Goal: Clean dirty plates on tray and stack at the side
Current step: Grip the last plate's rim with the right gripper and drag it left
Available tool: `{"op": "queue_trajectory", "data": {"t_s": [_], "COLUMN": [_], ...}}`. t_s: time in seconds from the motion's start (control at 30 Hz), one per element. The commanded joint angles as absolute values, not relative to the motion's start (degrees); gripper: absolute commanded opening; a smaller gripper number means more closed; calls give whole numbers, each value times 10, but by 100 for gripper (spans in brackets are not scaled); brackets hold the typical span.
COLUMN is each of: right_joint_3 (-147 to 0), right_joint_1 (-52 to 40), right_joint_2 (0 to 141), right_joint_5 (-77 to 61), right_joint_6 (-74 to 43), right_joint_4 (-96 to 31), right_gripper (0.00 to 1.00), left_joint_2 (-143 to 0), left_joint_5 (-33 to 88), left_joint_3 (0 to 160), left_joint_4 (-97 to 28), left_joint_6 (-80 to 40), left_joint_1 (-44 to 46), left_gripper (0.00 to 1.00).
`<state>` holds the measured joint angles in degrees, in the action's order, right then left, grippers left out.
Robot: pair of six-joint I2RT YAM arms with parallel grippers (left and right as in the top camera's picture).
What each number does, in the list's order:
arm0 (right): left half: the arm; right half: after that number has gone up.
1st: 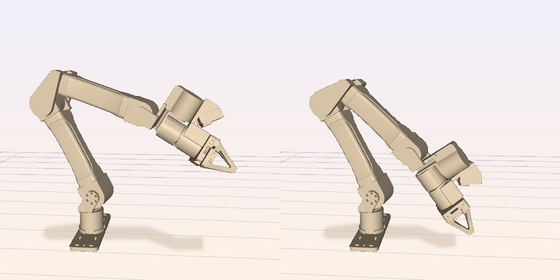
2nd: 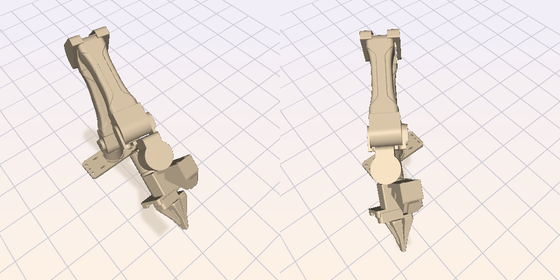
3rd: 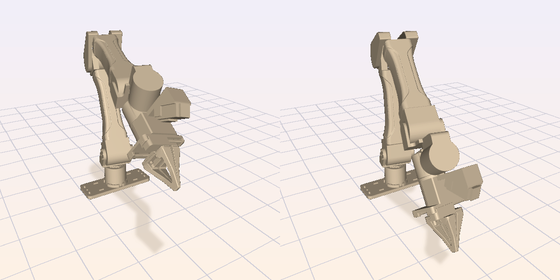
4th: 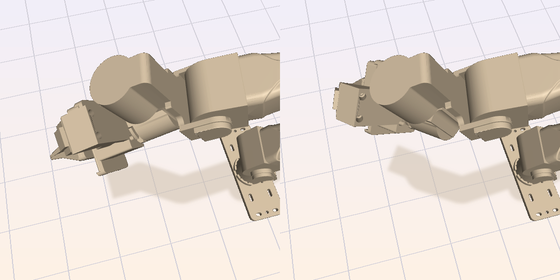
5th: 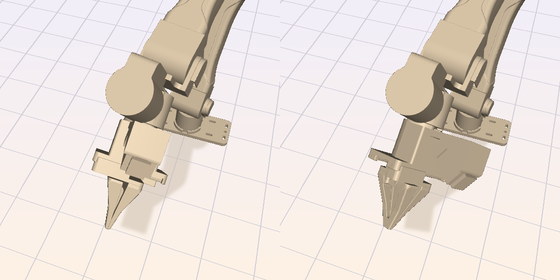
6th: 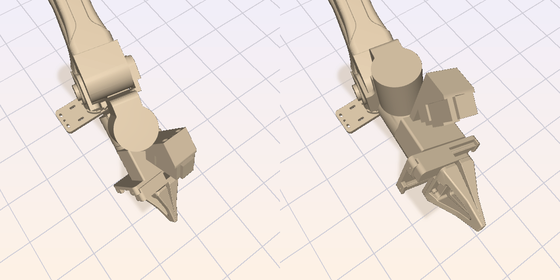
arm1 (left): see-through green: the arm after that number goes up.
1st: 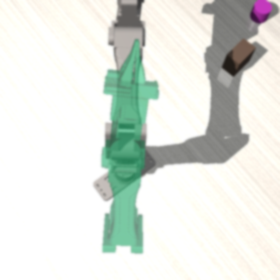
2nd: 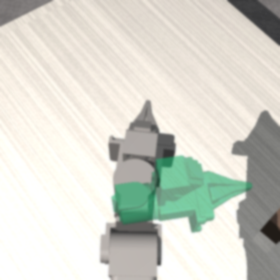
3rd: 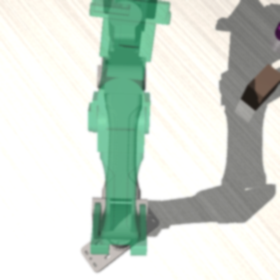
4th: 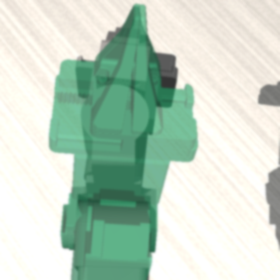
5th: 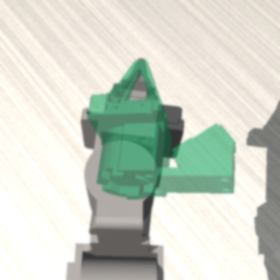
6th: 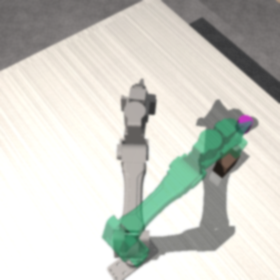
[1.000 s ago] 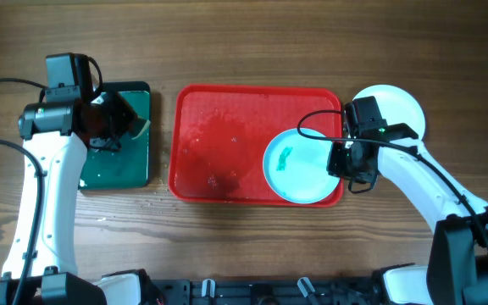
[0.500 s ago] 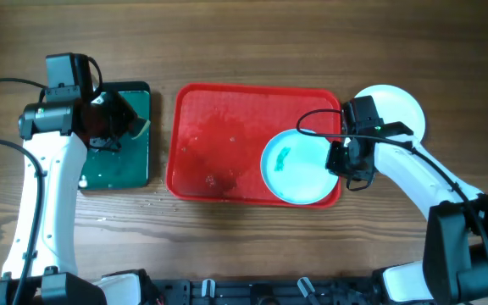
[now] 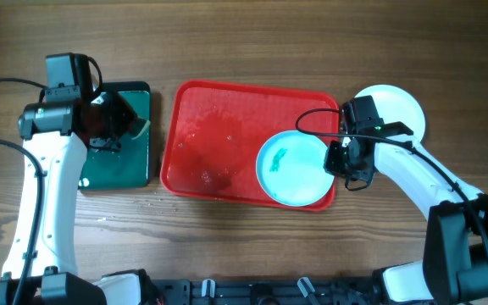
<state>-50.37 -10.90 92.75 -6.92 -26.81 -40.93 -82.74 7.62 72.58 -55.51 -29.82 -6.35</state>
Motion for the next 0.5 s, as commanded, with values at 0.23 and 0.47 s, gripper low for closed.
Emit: {"op": "queue_trajectory", "data": {"t_s": [0.23,0.47], "right_joint_3": [-502,-502], "right_joint_1": [-112,-112], "right_joint_2": [936,937], "right_joint_5": [-147,-147], "right_joint_6": [-270,-270], "right_joint_4": [-432,-446], "right_gripper": [13,13], "left_joint_2": [-833,-833], "left_joint_5": [83,84], "left_joint_3": [723,723], "left_joint_4": [-553,-553], "left_joint_6": [-287,-287], "left_joint_1": [-61,-61], "left_gripper": [4,4]}}
